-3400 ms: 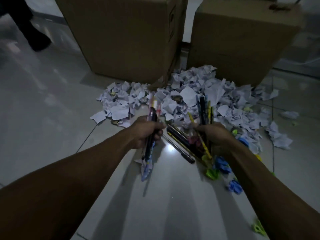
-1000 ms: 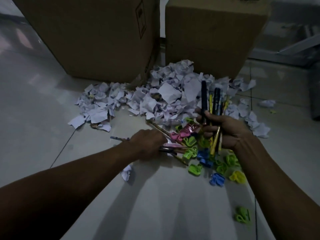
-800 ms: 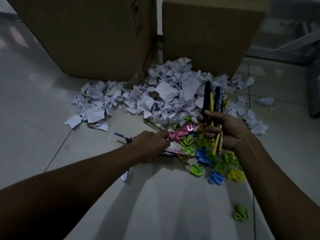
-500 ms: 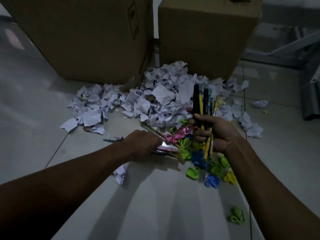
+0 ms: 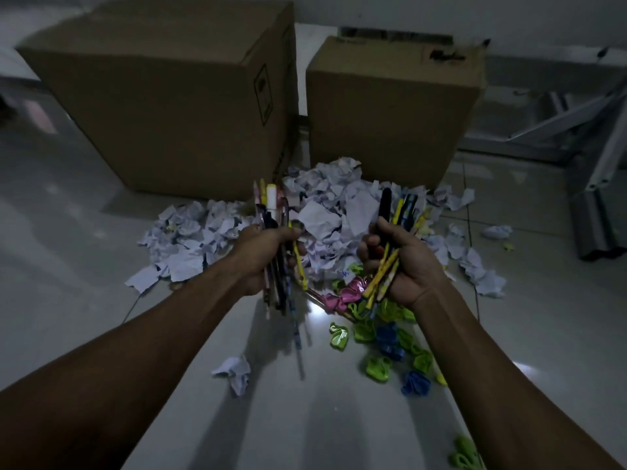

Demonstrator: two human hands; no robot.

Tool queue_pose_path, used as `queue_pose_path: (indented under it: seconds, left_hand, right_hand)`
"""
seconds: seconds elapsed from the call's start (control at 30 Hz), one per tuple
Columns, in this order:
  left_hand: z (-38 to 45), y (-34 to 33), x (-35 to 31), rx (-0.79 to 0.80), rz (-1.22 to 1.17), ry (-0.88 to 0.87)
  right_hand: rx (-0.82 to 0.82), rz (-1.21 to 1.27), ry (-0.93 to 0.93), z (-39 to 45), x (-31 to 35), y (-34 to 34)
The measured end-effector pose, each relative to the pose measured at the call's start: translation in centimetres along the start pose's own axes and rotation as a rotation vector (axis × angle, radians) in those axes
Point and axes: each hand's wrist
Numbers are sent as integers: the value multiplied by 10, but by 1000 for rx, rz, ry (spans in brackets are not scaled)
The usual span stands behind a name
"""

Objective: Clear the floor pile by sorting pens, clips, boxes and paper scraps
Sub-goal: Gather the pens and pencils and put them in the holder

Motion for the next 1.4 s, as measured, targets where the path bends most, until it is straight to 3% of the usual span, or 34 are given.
queue_pose_path:
  seconds: [0.17, 0.33, 0.4, 0.5, 0.63, 0.73, 0.83, 0.97, 1.13, 1.23, 1.33, 1.4]
  left_hand:
    - [6, -10, -9, 31, -359, 79]
    - [6, -29, -44, -61, -677, -32]
    - [0, -43, -51, -104, -619, -130]
    - [-10, -64, -53, -209, -374, -346]
    - [-26, -83, -44, -162, -236, -495]
    - [-34, -96, -31, -160, -162, -508]
    - [-34, -96, -32, -155, -179, -477]
    - [-28, -81, -46, -178, -237, -425]
    - [-10, -54, -39, -374, -373, -330]
    - [6, -48, -9, -440, -417, -127]
    - [15, -54, 17, -264, -538, 159]
    - [11, -61, 19, -111, -601, 249]
  right_hand:
    - [-121, -94, 32, 2, -11, -6]
    - [-467, -104, 134, 12, -36, -10]
    - [-482, 27, 105, 13, -41, -15]
    - [-358, 261, 47, 10, -38, -25]
    - [-357, 174, 71, 11, -37, -34]
    - [-263, 201, 85, 8, -38, -46]
    - [-245, 230, 107, 6, -40, -49]
    - [-391, 136, 171, 14, -28, -39]
    - [-391, 84, 518, 9, 10, -42]
    - [-318, 33, 720, -2, 19, -69]
    - [-217, -27, 805, -8, 8, -96]
    - [-176, -95, 815, -7, -7, -103]
Point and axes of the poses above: each hand's wrist, its own z-axis towards the middle knuckle, its own y-axis out of the back of the hand, x = y × z, and after that the axes turned 4 degrees about x, right-handed
